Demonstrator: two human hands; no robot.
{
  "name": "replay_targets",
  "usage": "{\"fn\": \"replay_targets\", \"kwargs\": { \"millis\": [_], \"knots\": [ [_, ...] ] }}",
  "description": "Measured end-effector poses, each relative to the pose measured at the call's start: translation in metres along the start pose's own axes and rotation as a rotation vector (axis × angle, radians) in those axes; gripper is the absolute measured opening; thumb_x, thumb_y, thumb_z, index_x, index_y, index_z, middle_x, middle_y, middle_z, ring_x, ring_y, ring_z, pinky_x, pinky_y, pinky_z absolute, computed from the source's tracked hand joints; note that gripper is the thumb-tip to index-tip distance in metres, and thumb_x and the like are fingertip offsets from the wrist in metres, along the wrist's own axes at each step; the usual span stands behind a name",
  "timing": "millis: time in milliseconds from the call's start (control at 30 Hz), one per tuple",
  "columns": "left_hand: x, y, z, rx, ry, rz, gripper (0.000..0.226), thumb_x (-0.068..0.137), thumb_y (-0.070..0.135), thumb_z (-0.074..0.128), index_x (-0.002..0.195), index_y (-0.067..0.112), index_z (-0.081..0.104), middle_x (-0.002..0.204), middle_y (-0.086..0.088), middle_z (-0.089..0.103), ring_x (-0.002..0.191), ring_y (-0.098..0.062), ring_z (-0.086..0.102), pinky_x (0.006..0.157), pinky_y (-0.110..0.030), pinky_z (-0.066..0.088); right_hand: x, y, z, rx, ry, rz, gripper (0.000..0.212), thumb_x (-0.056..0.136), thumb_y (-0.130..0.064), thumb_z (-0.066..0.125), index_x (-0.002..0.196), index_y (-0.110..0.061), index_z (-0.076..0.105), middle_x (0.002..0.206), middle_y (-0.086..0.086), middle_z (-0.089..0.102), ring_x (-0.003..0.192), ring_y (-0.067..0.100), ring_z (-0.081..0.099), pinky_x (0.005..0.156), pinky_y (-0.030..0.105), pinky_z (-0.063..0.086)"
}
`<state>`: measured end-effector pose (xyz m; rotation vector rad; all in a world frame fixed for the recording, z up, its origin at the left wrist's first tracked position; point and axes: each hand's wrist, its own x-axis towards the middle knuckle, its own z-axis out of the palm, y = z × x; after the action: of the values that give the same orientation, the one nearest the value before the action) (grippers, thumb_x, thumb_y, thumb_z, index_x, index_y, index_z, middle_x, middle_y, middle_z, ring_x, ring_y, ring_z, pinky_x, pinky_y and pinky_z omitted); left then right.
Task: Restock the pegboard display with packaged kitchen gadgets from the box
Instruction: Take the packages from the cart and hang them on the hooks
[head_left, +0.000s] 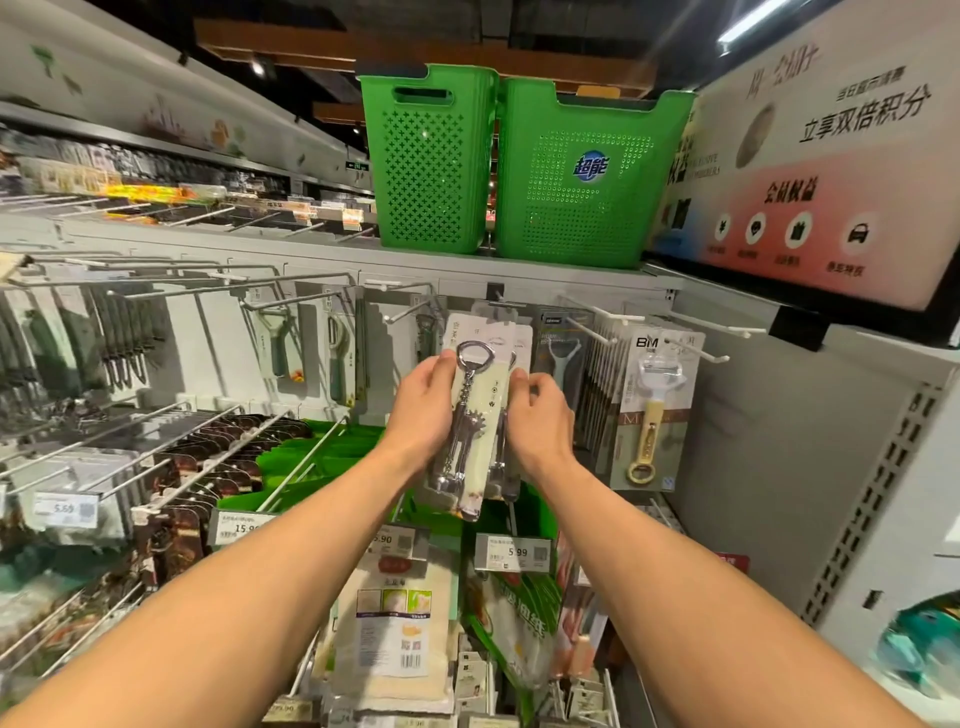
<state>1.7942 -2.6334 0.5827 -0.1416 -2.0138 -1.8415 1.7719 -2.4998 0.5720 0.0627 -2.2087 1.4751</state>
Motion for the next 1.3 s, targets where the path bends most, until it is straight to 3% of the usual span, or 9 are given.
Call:
{"fn": "replay_targets", "kwargs": {
  "millis": [133, 200, 367, 500, 800, 900, 1000, 1133, 1300],
  "knots": [
    [0.002, 0.002, 0.007, 0.011, -0.043, 0.024, 0.035, 0.114, 0.036, 0.042, 0.111, 0.017, 0.071, 0.103, 0.006, 0.077, 0.093, 0.000, 0.071, 0.075, -0.010, 0.050, 0.007, 0.004, -0.001, -0.042, -0.032, 0.010, 0.037, 0.108, -0.042, 0.042, 0.109, -0.016, 0.067, 0.103, 0.005, 0.072, 0.098, 0.027, 0.065, 0.084, 0.039, 0.049],
    [0.002, 0.003, 0.010, 0.007, -0.048, 0.035, 0.032, 0.114, 0.034, 0.042, 0.106, 0.020, 0.071, 0.098, 0.008, 0.077, 0.085, 0.007, 0.070, 0.071, -0.006, 0.048, 0.009, 0.005, -0.002, -0.044, -0.054, 0.012, 0.034, 0.107, -0.041, 0.045, 0.109, -0.016, 0.068, 0.105, 0.005, 0.072, 0.099, 0.026, 0.065, 0.084, 0.038, 0.049],
    [-0.001, -0.004, 0.012, 0.032, -0.036, 0.078, 0.033, 0.113, 0.035, 0.045, 0.108, 0.018, 0.073, 0.099, 0.005, 0.078, 0.090, 0.000, 0.072, 0.076, -0.012, 0.051, 0.013, 0.009, -0.004, -0.024, -0.099, 0.028, 0.022, 0.102, -0.034, 0.055, 0.108, -0.018, 0.069, 0.102, 0.003, 0.073, 0.098, 0.024, 0.066, 0.085, 0.038, 0.052],
    [0.002, -0.010, 0.013, 0.022, -0.030, 0.057, 0.038, 0.112, 0.041, 0.044, 0.106, 0.017, 0.073, 0.098, -0.001, 0.079, 0.096, -0.018, 0.074, 0.087, -0.033, 0.056, 0.017, 0.011, -0.004, -0.001, -0.097, 0.016, 0.028, 0.103, -0.037, 0.052, 0.097, -0.018, 0.070, 0.093, 0.000, 0.073, 0.089, 0.021, 0.066, 0.071, 0.033, 0.047],
    [0.017, -0.016, 0.020, 0.025, 0.041, -0.021, 0.041, 0.109, 0.049, 0.047, 0.120, 0.020, 0.074, 0.108, 0.006, 0.079, 0.109, -0.015, 0.072, 0.104, -0.042, 0.054, 0.020, 0.019, -0.002, 0.159, -0.087, 0.029, 0.043, 0.107, -0.046, 0.044, 0.091, -0.018, 0.073, 0.084, -0.002, 0.074, 0.082, 0.014, 0.067, 0.075, 0.032, 0.051],
    [0.020, -0.020, 0.026, 0.027, 0.082, 0.002, 0.039, 0.110, 0.045, 0.049, 0.123, 0.014, 0.069, 0.111, -0.003, 0.075, 0.110, -0.020, 0.069, 0.095, -0.030, 0.053, 0.019, 0.020, 0.001, 0.194, -0.082, 0.050, 0.055, 0.109, -0.052, 0.030, 0.091, -0.020, 0.072, 0.085, 0.001, 0.074, 0.086, 0.018, 0.069, 0.086, 0.040, 0.053],
    [0.023, -0.021, 0.030, 0.037, 0.118, -0.009, 0.031, 0.109, 0.043, 0.051, 0.122, 0.016, 0.059, 0.110, -0.004, 0.067, 0.102, -0.018, 0.064, 0.080, -0.023, 0.046, 0.013, 0.018, -0.002, 0.170, -0.062, -0.014, 0.050, 0.107, -0.059, 0.029, 0.106, -0.024, 0.064, 0.093, -0.012, 0.068, 0.088, -0.001, 0.061, 0.078, 0.025, 0.046],
    [0.030, -0.027, 0.033, -0.021, 0.153, -0.004, 0.022, 0.107, 0.040, 0.057, 0.118, 0.021, 0.055, 0.108, 0.002, 0.063, 0.102, -0.015, 0.059, 0.087, -0.029, 0.045, 0.011, 0.025, -0.002, 0.119, -0.093, -0.113, 0.050, 0.101, -0.064, 0.044, 0.131, -0.025, 0.055, 0.108, -0.012, 0.065, 0.092, -0.002, 0.062, 0.081, 0.022, 0.049],
    [0.038, -0.029, 0.027, -0.063, 0.141, -0.021, 0.025, 0.107, 0.029, 0.057, 0.131, 0.024, 0.058, 0.127, 0.002, 0.066, 0.119, -0.014, 0.061, 0.101, -0.031, 0.051, 0.018, 0.033, 0.003, 0.119, -0.095, -0.110, 0.041, 0.104, -0.057, 0.046, 0.128, -0.025, 0.056, 0.098, -0.008, 0.068, 0.079, 0.003, 0.063, 0.069, 0.023, 0.047]
  ]
}}
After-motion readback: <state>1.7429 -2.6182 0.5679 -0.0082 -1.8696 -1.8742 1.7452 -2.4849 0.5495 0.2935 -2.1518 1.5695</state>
